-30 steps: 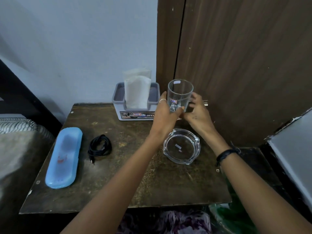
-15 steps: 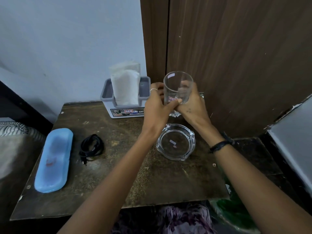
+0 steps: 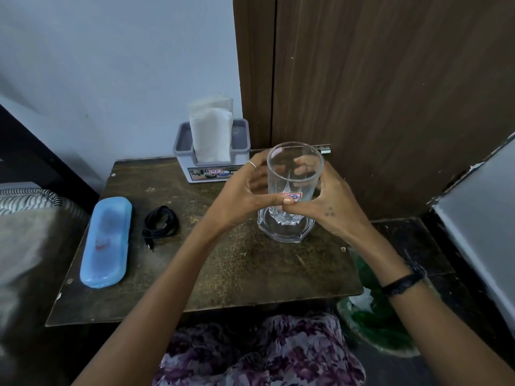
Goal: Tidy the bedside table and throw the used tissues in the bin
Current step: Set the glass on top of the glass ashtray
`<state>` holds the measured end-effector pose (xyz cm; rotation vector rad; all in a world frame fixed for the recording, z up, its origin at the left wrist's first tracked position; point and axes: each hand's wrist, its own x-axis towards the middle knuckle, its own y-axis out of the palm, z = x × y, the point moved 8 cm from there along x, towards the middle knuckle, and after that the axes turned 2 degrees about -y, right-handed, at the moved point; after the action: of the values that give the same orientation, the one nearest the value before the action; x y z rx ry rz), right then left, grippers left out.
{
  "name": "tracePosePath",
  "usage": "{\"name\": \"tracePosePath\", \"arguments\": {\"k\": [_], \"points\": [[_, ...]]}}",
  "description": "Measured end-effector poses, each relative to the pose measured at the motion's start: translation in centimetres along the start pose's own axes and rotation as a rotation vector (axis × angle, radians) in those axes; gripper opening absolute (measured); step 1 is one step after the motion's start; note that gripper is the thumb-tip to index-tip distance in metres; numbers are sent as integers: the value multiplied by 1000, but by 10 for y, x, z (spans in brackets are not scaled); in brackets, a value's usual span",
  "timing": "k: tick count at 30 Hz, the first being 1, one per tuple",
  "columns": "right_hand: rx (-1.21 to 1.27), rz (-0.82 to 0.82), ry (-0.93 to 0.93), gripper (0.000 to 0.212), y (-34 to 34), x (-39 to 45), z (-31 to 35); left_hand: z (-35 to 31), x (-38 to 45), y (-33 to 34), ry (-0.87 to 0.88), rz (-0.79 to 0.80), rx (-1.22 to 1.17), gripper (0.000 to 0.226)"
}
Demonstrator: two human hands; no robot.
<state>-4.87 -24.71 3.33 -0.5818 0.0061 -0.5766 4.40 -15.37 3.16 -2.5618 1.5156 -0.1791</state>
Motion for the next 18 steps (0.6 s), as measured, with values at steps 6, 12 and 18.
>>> {"name": "tracePosePath", "arguments": {"k": [6,12,18], "points": [[-1,-3,36,72,7,-3,-13,21,3,1,-49,36,-22,79],[-13,-2,53,67,12,-5,-22,32,2,5,-60,53,-38,81],[-51,1,46,69,14,-5,-22,32,2,6,-50,72,-38,83]]}}
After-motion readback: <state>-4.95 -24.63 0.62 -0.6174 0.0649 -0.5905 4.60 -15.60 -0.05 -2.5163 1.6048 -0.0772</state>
